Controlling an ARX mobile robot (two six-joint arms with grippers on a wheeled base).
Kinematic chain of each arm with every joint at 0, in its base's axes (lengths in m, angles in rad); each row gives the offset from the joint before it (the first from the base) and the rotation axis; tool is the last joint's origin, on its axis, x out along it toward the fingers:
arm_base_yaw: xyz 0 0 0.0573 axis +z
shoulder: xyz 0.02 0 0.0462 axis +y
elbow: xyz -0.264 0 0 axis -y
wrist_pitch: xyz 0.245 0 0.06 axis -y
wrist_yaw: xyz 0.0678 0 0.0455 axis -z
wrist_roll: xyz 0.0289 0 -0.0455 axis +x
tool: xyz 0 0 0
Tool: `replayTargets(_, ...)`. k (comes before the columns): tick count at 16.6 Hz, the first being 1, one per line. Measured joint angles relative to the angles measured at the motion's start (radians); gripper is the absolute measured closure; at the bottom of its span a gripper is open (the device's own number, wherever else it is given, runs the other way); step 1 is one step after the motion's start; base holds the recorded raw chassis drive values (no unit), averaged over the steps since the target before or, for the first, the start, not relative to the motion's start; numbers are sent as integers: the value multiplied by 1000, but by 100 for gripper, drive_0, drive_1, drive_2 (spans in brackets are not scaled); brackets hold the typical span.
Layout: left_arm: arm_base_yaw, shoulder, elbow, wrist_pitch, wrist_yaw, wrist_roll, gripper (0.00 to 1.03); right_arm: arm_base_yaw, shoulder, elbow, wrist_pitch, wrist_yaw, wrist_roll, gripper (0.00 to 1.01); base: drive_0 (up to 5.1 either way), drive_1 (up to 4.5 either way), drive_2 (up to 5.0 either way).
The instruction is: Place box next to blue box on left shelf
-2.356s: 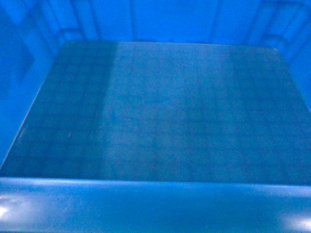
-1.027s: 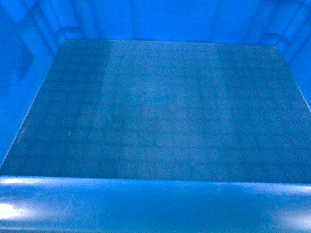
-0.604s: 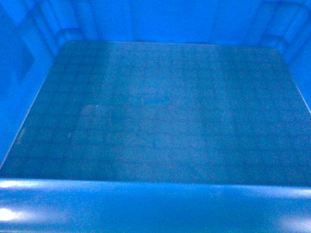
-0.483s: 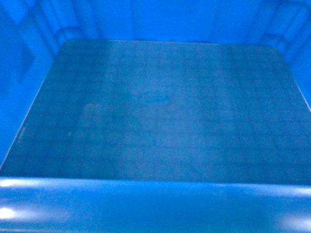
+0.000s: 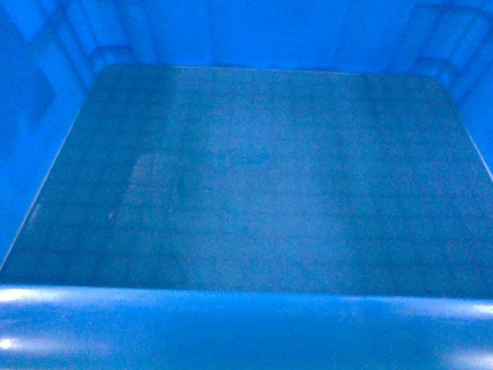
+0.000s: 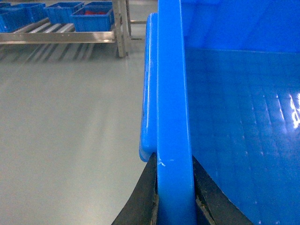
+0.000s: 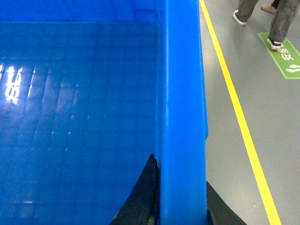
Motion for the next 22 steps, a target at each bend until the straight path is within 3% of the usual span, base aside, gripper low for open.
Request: replayTargets(22,0,0,0,-2,0,2,95,0,0,-1,2,0,0,92,3,433,-426)
